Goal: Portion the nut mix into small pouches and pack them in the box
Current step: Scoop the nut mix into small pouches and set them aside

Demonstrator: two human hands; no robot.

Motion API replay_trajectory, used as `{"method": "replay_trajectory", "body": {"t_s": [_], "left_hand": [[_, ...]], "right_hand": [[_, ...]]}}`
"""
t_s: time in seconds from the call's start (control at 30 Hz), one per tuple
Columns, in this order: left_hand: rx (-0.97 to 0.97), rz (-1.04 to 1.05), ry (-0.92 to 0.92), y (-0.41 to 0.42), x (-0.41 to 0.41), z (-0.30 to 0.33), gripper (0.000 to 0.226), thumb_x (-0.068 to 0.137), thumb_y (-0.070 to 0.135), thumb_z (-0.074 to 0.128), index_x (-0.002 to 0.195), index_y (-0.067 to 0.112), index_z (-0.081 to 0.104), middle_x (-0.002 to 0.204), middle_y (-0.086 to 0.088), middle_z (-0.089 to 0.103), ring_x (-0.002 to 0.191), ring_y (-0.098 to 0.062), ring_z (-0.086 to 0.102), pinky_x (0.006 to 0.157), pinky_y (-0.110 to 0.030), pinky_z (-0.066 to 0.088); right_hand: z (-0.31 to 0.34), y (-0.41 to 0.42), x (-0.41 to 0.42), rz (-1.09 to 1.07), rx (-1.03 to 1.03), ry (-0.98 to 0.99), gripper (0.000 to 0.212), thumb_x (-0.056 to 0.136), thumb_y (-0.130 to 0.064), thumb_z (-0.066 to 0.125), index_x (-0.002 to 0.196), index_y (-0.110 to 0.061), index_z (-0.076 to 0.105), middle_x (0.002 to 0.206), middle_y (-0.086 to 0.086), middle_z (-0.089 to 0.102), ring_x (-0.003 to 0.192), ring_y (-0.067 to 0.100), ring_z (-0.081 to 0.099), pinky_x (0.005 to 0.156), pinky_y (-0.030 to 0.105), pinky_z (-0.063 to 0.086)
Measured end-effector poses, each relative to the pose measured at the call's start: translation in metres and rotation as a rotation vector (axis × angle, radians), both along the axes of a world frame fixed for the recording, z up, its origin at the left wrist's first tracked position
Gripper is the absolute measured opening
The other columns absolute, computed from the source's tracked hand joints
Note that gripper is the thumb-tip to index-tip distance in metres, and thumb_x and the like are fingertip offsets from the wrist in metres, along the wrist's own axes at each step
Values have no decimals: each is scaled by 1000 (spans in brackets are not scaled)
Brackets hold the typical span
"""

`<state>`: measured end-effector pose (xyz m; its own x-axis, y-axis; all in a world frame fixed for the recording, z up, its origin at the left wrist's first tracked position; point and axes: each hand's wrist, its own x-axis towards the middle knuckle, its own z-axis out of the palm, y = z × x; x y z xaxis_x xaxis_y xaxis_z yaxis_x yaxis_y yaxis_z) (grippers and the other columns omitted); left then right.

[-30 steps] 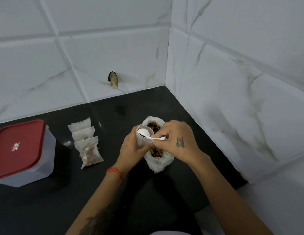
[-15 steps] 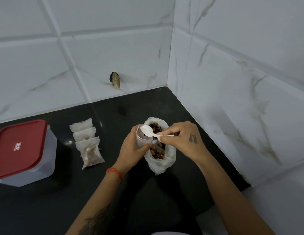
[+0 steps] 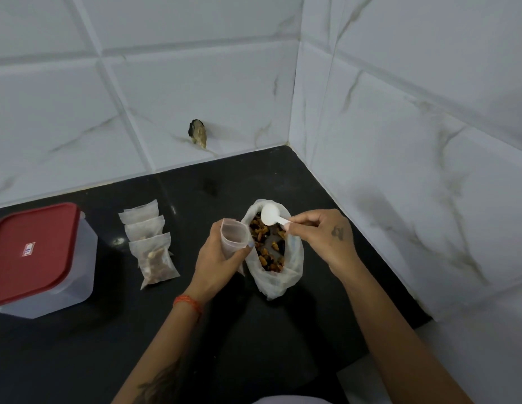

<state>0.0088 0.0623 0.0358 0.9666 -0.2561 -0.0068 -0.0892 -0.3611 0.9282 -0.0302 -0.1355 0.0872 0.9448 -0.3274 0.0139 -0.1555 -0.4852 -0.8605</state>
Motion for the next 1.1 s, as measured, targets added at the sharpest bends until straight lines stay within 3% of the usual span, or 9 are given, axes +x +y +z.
{"method": "replay_trajectory", "body": {"t_s": [0.07,0.17,0.3,0.43,0.57,0.77,0.97,1.1], "left_hand": [[16,28,52,3,-2,-5,51,83,33,70,123,33,38,110,16,53,102,-2,53,77,-14,41],[4,37,165,0,-5,-10,51,86,32,67,128,26,37,110,12,52,100,-4,51,71,-11,38],[-54,24,261,-5,-9,-17,47,88,30,65,125,29,37,108,15,52,100,-4,52,72,-14,40],[-87,19,293,-7,-11,-22,45,88,28,65,122,33,36,107,18,53,104,-6,53,82,-23,43],[-96,6,308,-8,-14,-22,44,87,30,65,121,35,37,108,19,53,104,-5,53,88,-27,43],[-87,3,314,-10,-16,-23,45,88,30,64,119,39,33,107,20,51,103,-4,50,87,-26,39],[-62,-7,309,-9,-16,-24,50,87,33,65,128,29,38,117,11,54,113,-11,53,92,-29,43],[-70,-5,306,-9,-16,-23,45,88,30,64,122,35,34,108,17,51,104,-5,51,85,-24,40]], "right_hand": [[-14,-5,5,-36,-273,92,11,82,-27,69,89,-24,76,72,-12,67,65,5,60,58,17,40],[-35,-2,16,28,-519,169,15,88,-28,61,89,-21,75,70,-8,62,62,6,55,51,16,33],[-53,10,41,166,-734,78,20,92,-23,57,104,-16,71,97,1,64,86,16,61,70,24,49],[-61,13,54,290,-781,97,21,91,-17,58,108,-14,70,106,5,62,94,20,61,79,27,50],[-59,4,44,366,-758,181,19,87,-21,63,103,-20,73,97,2,69,89,20,64,72,26,50],[-56,-3,39,142,-672,72,22,88,-24,64,109,-22,70,99,-2,66,91,16,63,67,20,39],[-60,11,40,305,-732,142,16,87,-22,62,98,-24,73,91,-4,69,85,17,65,64,23,45],[-52,-6,31,201,-716,110,18,87,-25,63,102,-28,73,92,-6,67,80,12,60,62,21,40]]}}
